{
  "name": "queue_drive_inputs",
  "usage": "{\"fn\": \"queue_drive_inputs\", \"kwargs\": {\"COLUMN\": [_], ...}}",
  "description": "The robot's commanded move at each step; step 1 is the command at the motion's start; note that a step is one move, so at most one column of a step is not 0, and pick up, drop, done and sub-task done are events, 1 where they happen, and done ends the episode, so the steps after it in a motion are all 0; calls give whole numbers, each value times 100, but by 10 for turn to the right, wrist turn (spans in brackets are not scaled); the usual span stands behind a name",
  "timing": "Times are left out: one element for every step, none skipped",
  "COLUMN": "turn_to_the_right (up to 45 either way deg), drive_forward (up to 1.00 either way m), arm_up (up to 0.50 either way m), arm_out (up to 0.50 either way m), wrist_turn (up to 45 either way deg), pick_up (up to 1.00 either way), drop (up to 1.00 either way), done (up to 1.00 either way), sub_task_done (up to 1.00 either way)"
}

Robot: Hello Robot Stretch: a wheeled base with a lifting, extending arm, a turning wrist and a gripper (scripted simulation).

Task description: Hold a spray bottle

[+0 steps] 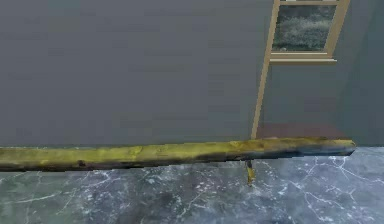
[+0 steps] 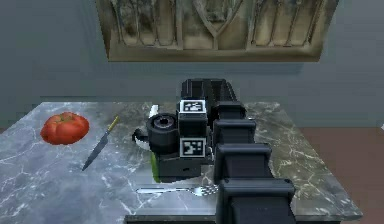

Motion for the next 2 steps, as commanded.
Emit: {"fn": "queue_drive_inputs", "kwargs": {"turn_to_the_right": [0,0], "drive_forward": [0,0], "arm_up": [0,0], "arm_out": [0,0], "wrist_turn": [0,0], "pick_up": [100,0], "drop": [0,0], "done": [0,100], "sub_task_done": [0,0]}}
